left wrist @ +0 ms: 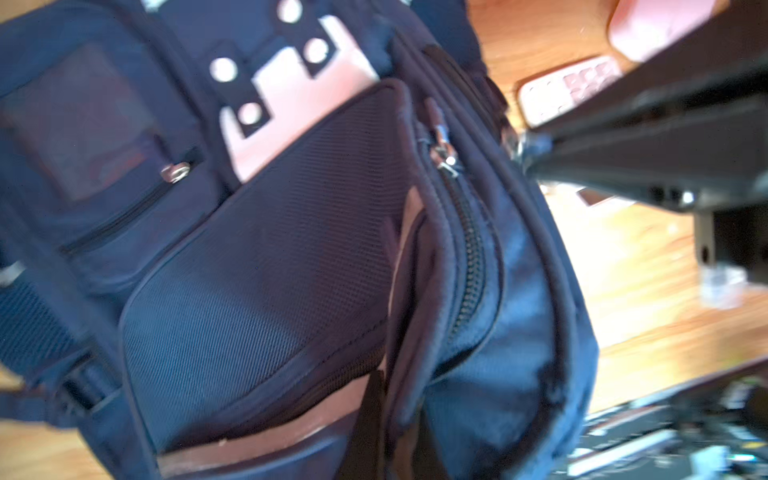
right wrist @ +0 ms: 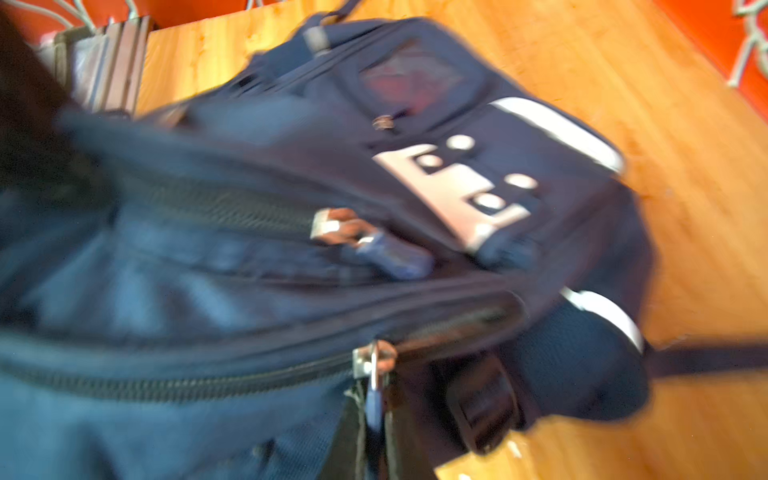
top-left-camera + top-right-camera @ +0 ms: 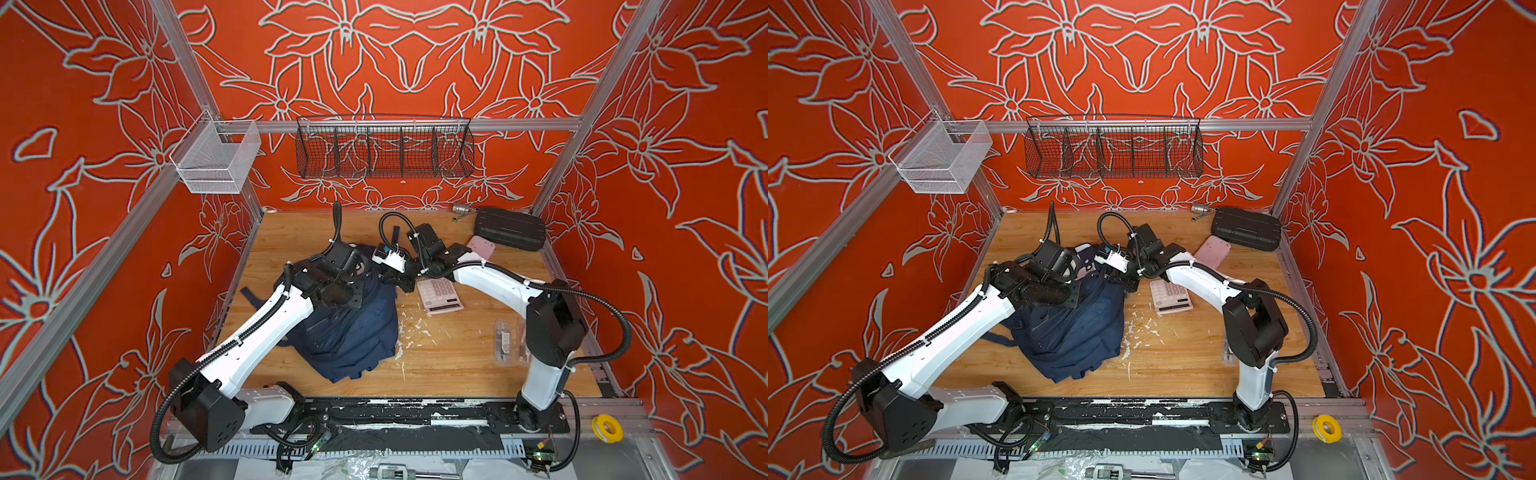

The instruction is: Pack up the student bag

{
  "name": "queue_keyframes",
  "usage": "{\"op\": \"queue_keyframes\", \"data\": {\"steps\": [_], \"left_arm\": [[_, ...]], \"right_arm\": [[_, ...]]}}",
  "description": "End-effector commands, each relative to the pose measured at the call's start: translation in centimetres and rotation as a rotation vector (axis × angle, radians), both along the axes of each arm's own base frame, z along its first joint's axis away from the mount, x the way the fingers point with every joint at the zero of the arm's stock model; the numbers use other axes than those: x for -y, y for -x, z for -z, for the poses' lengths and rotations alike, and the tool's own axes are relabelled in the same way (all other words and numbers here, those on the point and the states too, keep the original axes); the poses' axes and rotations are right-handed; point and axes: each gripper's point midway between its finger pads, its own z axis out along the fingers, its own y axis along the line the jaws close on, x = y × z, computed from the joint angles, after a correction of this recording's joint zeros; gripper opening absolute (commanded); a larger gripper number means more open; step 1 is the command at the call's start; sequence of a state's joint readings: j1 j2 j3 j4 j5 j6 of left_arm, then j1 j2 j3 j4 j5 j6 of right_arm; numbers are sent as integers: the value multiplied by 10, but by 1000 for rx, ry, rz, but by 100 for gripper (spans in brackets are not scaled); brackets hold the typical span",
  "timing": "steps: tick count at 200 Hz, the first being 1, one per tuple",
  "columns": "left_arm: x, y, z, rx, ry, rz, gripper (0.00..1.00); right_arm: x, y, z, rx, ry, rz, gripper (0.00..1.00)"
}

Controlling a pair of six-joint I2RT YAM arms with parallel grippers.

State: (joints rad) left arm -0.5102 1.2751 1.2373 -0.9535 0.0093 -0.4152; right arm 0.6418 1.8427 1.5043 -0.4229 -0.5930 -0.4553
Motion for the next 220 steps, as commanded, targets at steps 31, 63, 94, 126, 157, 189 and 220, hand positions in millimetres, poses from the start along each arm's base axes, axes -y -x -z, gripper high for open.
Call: {"op": "queue_keyframes", "data": {"steps": [31, 63, 94, 126, 157, 189, 220], "left_arm": [[27, -16, -11, -44, 211, -128, 0], [20, -35, -12, -43, 262, -173, 0], [9, -47, -9, -28, 241, -213, 0], [9, -52, -3, -47, 224, -230, 0], [15, -63, -8, -51, 281, -288, 0], [21, -74, -24, -48, 349, -359, 0], [28, -84, -38, -40, 459, -409, 0]], "right_arm": [[-1, 5, -20, 37, -35, -75, 0], [5, 29, -17, 57, -39, -104, 0], [10, 40, -25, 43, -42, -85, 0], [9, 57, -34, 49, -10, -103, 0], [2, 80, -19, 35, 70, -131, 0], [-11, 101, -13, 24, 68, -133, 0], [-22, 116, -11, 69, 18, -149, 0]]}}
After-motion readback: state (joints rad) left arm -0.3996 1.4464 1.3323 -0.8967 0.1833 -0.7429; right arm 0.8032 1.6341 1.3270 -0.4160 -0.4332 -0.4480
